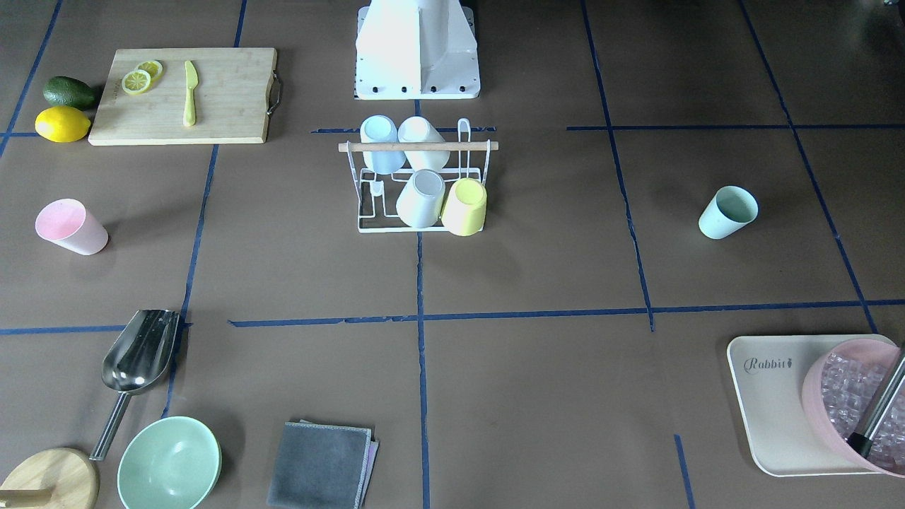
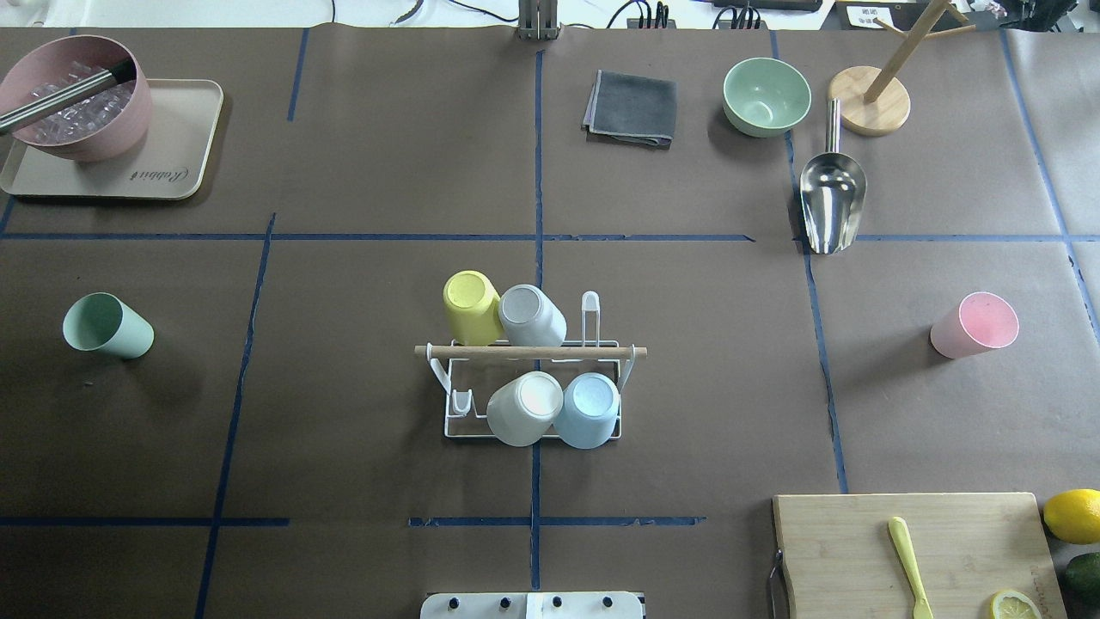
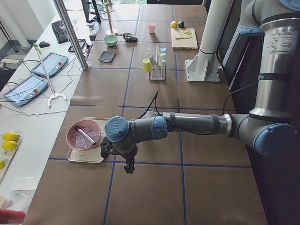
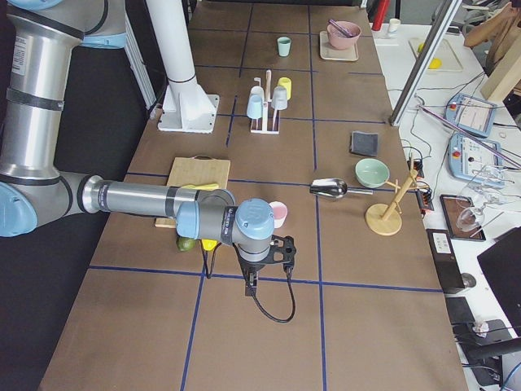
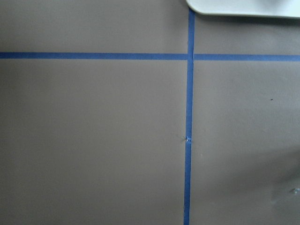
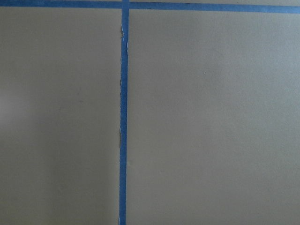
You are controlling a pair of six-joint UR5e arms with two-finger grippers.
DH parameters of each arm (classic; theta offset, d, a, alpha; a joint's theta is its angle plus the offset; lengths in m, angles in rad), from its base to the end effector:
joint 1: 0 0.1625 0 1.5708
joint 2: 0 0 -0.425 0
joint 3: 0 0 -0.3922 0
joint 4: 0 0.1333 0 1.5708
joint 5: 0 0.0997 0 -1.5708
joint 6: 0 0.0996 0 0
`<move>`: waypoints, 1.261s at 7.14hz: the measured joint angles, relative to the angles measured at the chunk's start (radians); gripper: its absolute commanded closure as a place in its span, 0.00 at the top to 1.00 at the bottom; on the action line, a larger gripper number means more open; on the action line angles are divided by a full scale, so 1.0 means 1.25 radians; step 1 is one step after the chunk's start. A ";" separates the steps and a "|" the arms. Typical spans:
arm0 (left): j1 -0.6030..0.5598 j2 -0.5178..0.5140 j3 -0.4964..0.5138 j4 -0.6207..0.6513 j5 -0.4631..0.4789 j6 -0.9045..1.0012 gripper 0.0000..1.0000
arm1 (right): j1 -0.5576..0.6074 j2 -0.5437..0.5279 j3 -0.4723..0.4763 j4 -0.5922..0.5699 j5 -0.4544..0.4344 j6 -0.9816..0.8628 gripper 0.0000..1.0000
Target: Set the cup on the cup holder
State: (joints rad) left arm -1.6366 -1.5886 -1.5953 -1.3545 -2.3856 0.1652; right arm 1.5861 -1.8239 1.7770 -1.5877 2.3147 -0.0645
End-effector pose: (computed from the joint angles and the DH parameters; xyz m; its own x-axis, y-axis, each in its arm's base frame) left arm -0.0926 -0.4807 0.6554 0.6777 -0.0068 -0.7353 -0.0473 0.9975 -0.0529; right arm 0.0717 -0.3791 0.6718 0.7345 -0.0100 0.6785 0.0321 0.9993 -0.0201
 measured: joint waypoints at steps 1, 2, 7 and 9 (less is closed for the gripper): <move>0.000 0.000 -0.001 0.000 0.005 0.000 1.00 | 0.000 0.000 0.001 0.000 0.000 0.000 1.00; 0.001 0.002 -0.006 0.001 0.016 0.000 1.00 | 0.000 0.001 0.001 0.001 -0.001 0.000 1.00; 0.006 -0.002 -0.015 0.001 0.031 0.004 1.00 | 0.001 0.007 -0.001 0.001 0.000 -0.006 1.00; 0.024 -0.042 -0.024 0.028 0.059 0.000 1.00 | 0.001 0.035 -0.001 -0.007 0.000 0.003 1.00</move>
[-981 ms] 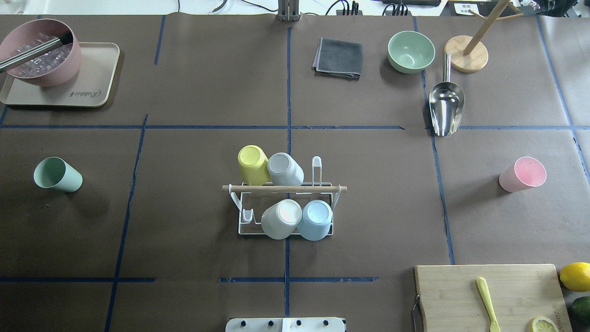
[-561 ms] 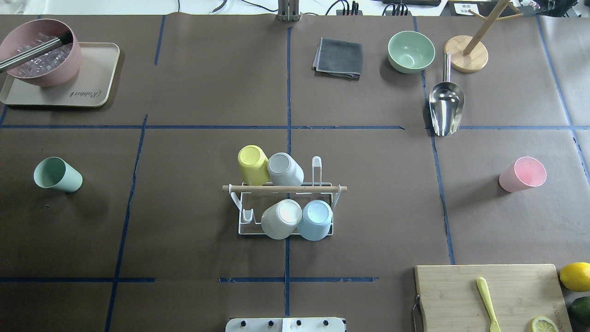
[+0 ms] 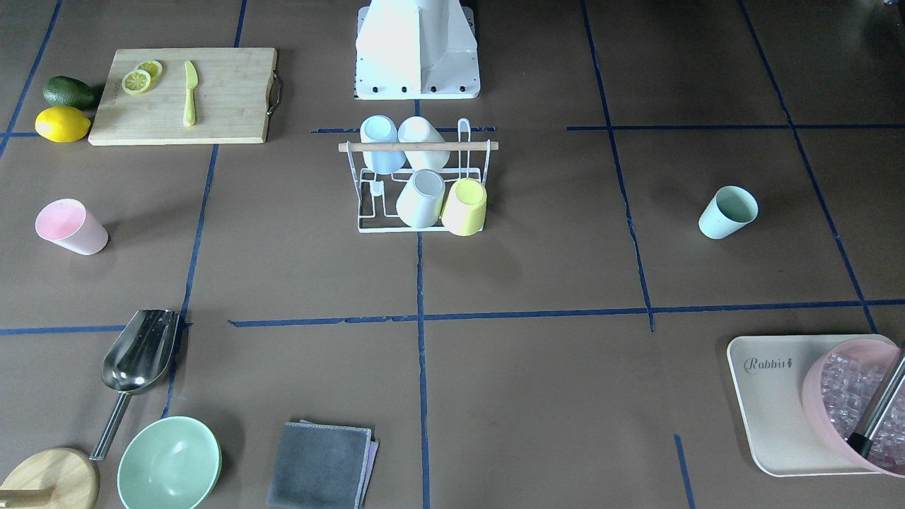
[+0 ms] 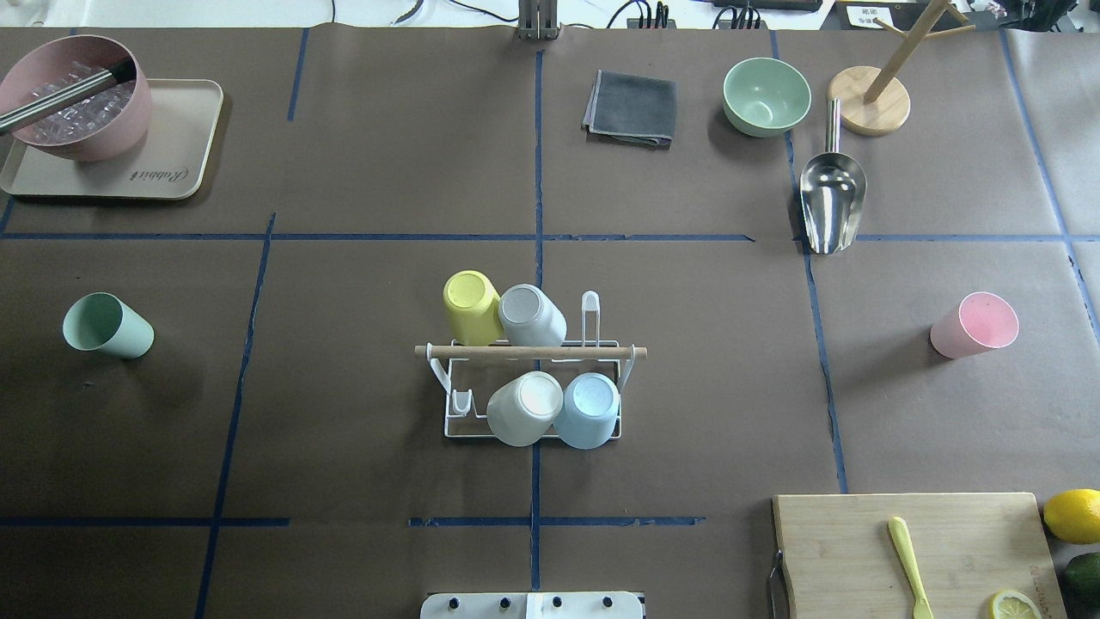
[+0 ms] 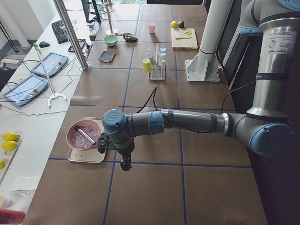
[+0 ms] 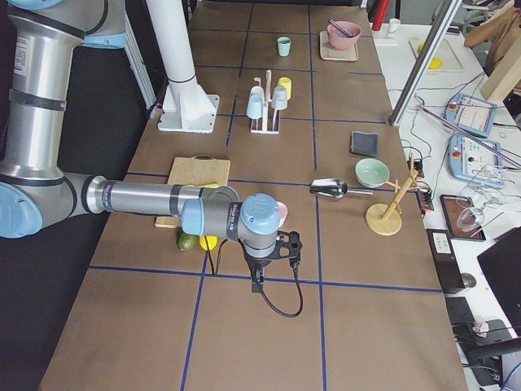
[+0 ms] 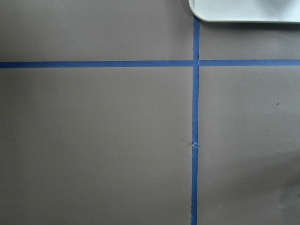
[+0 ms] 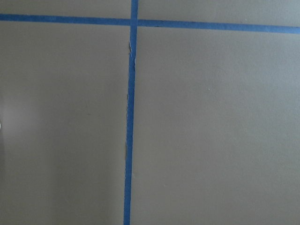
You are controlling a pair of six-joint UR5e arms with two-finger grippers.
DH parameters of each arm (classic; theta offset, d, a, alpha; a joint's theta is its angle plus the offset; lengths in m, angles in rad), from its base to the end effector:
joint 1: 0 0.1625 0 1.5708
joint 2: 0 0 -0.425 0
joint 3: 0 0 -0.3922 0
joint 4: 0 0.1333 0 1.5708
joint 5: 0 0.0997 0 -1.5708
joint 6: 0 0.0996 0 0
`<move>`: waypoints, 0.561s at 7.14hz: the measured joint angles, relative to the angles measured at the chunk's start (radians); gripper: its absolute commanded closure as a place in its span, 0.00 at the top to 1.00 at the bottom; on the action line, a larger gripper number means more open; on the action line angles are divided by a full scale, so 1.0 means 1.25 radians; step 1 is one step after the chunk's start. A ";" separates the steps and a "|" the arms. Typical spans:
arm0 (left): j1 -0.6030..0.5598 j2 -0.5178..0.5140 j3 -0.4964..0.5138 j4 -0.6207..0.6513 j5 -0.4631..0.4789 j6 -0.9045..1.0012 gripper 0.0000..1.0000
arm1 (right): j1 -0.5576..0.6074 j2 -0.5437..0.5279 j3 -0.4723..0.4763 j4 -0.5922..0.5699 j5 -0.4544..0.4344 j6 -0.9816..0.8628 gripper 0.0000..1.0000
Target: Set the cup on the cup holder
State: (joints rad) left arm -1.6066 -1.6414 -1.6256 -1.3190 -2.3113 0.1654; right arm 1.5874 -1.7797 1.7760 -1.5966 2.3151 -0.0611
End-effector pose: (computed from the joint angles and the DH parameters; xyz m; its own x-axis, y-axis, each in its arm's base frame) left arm -0.0843 -0.5060 0.6229 0.7304 0.0533 -0.6809 -0.0859 0.9962 -0.0141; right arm 0.0725 -0.4004 0.6559 0.7348 -0.0289 0.6777 0.0283 0.9995 0.0119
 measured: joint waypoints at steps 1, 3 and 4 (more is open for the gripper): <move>0.019 -0.041 -0.019 0.072 0.010 0.000 1.00 | -0.001 0.038 -0.007 -0.029 0.001 0.009 1.00; 0.081 -0.129 -0.076 0.202 0.018 -0.003 1.00 | -0.022 0.145 -0.033 -0.149 -0.003 0.015 1.00; 0.123 -0.151 -0.127 0.226 0.026 -0.006 1.00 | -0.038 0.203 -0.054 -0.211 -0.002 0.015 1.00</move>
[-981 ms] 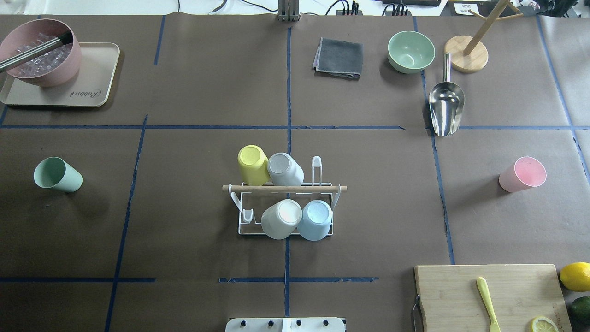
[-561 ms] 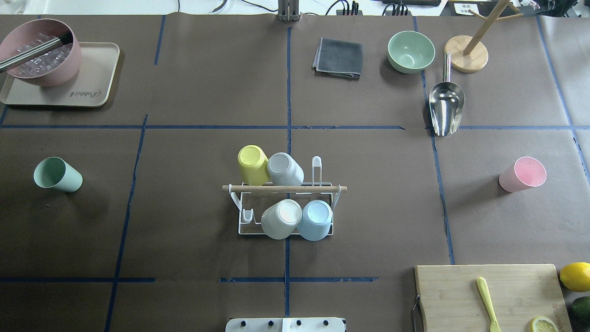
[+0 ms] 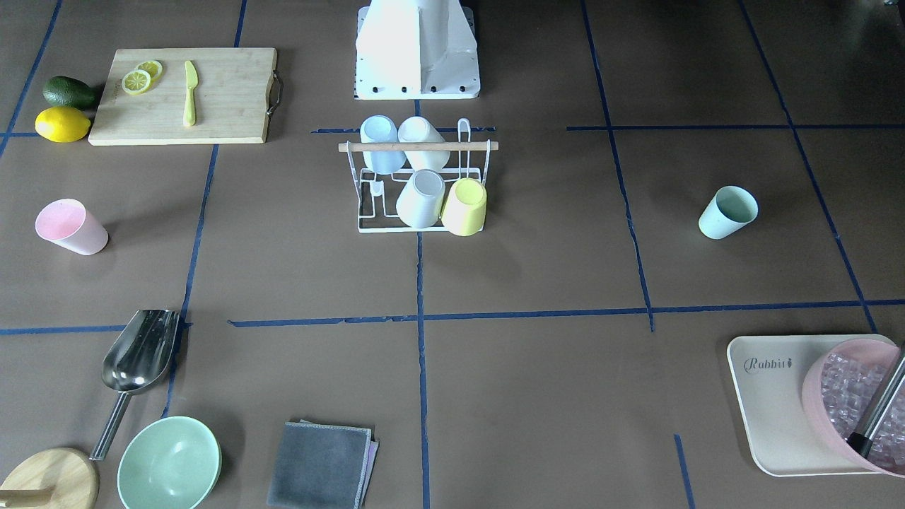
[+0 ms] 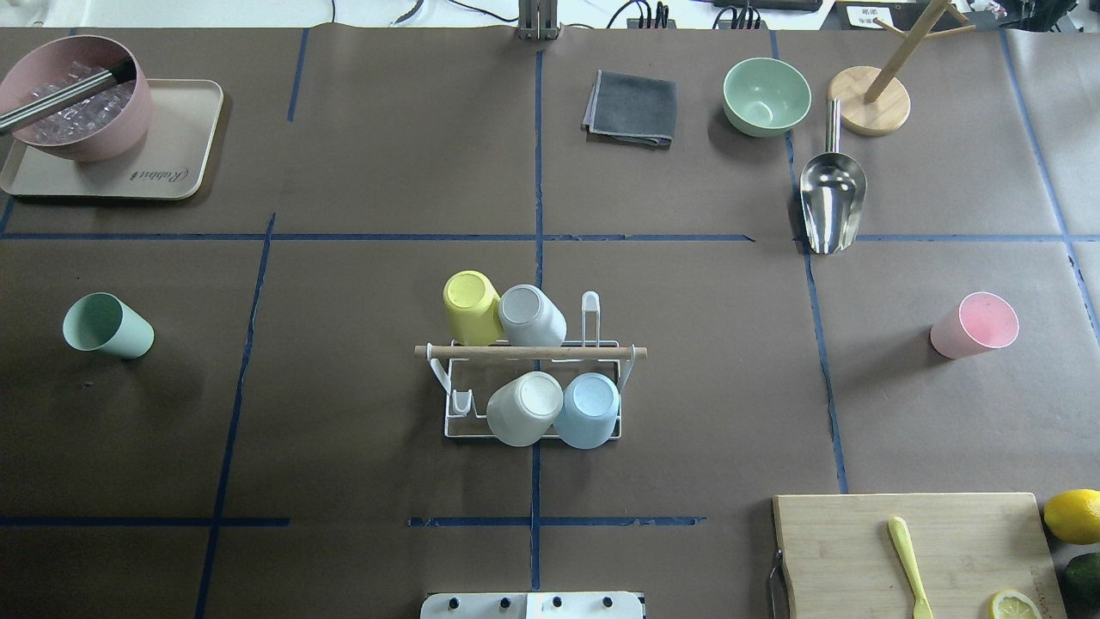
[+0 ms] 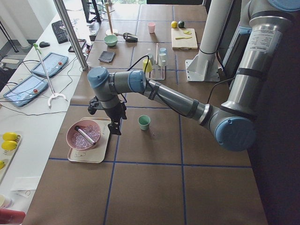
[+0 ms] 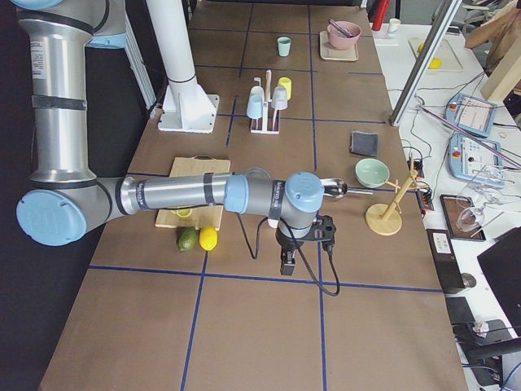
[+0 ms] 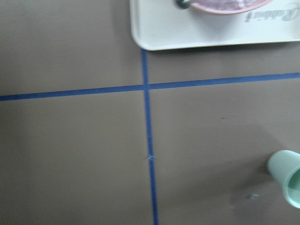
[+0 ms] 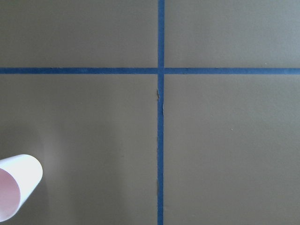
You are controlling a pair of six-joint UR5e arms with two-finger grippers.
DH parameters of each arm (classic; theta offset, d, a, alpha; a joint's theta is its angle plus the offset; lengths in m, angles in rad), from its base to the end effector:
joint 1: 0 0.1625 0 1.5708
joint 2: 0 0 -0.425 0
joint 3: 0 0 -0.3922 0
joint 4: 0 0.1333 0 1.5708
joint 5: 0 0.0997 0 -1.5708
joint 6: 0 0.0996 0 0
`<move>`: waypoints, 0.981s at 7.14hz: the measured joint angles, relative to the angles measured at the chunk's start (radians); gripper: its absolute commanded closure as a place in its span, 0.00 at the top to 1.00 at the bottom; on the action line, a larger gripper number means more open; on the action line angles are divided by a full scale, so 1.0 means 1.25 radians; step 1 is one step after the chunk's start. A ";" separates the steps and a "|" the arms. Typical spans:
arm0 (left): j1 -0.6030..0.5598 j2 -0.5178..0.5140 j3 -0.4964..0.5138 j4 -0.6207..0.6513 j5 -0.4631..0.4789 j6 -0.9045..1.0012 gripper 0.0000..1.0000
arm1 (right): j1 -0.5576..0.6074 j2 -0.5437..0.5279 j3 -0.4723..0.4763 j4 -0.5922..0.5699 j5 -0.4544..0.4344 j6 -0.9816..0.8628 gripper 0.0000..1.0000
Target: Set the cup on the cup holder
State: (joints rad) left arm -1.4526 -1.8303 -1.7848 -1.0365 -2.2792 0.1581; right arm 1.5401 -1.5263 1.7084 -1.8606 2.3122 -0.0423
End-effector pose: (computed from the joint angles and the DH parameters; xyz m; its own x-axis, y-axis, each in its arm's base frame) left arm -0.0028 -0.5572 0.4760 0.7308 0.2057 -0.6509 -0.2357 0.9709 0.0422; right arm 0.0508 -0.4976 0.5998 0.7375 0.0079 0.6754 0.0618 0.9950 -0.0790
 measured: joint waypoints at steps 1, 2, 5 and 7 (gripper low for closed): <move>0.041 -0.021 -0.032 0.033 0.010 -0.001 1.00 | -0.020 0.052 -0.019 -0.055 0.003 0.000 1.00; 0.083 -0.049 -0.041 0.084 0.014 -0.001 1.00 | -0.047 0.107 -0.045 -0.106 0.006 0.001 1.00; 0.164 -0.107 0.023 0.140 0.013 -0.001 1.00 | -0.115 0.237 -0.165 -0.187 0.048 0.000 1.00; 0.187 -0.164 0.144 0.140 0.012 0.002 1.00 | -0.162 0.267 -0.212 -0.216 0.077 0.001 1.00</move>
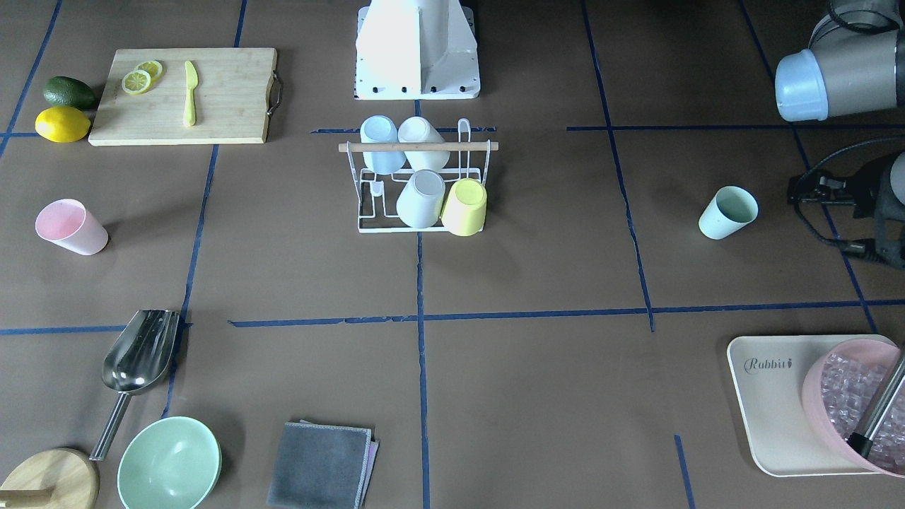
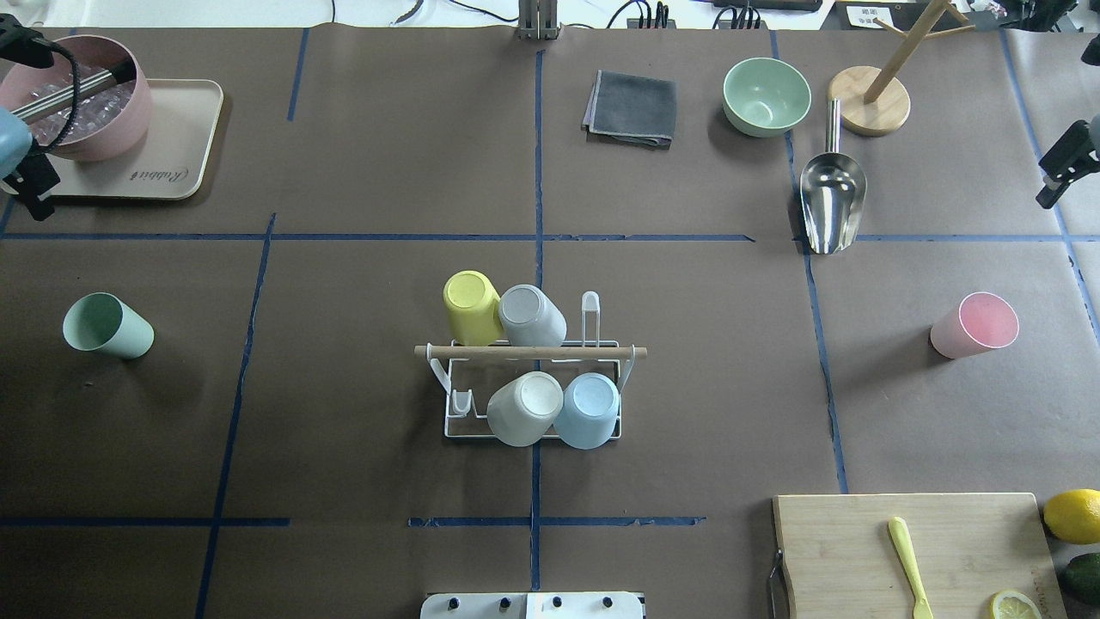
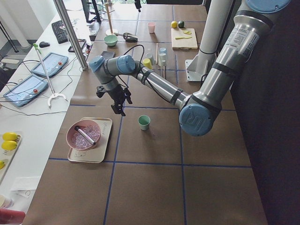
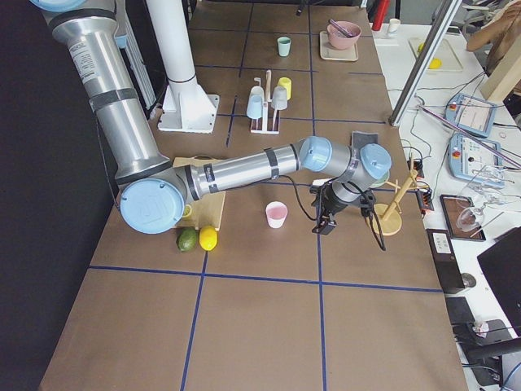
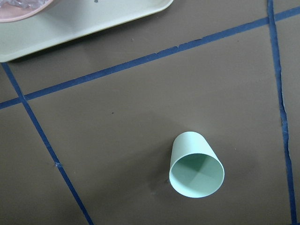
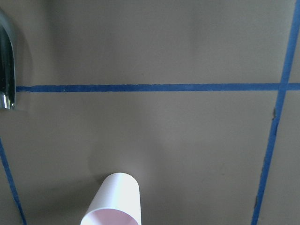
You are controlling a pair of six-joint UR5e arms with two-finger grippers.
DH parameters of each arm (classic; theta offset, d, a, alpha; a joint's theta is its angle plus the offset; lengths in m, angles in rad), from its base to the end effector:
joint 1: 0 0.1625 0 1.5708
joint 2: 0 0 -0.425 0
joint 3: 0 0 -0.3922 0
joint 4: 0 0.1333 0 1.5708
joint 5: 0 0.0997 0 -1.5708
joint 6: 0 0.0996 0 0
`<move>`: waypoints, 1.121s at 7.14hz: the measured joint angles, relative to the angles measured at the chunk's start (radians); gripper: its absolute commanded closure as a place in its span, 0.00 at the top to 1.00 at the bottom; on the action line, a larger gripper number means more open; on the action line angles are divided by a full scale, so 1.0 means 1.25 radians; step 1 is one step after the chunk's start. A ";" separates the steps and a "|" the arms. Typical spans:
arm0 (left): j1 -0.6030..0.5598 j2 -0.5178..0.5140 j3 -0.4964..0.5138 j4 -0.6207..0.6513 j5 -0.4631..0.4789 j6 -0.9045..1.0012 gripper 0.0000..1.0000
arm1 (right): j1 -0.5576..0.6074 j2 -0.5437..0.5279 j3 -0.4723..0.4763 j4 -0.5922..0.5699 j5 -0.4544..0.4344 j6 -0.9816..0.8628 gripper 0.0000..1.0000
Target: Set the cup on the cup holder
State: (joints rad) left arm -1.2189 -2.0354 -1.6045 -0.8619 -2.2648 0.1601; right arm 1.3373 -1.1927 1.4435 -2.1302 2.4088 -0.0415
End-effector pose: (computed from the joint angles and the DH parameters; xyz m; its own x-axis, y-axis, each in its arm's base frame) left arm 0.1471 -0.6026 0.4507 0.7041 0.2840 -0.6508 -0.4551 0.8840 -0.1067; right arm -0.0838 -0.6087 0.5539 0.6933 0.0263 0.7202 0.2494 0.9288 -0.2741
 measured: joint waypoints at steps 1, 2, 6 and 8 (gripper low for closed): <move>0.014 -0.017 0.055 -0.002 0.000 0.004 1.00 | -0.023 0.023 -0.041 -0.019 0.006 0.000 1.00; 0.036 -0.026 0.103 -0.007 0.001 0.005 1.00 | -0.043 0.039 -0.075 -0.035 0.008 -0.003 1.00; 0.126 -0.085 0.219 -0.016 -0.024 0.000 1.00 | -0.127 0.046 -0.107 -0.085 0.013 -0.009 1.00; 0.155 -0.083 0.280 -0.061 -0.062 0.006 1.00 | -0.146 0.040 -0.112 -0.084 0.025 -0.011 1.00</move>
State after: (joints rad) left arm -1.0246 -2.1391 -1.2549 -0.9379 -2.3420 0.1674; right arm 1.1550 -1.1424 1.3029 -2.2352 2.4403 -0.0554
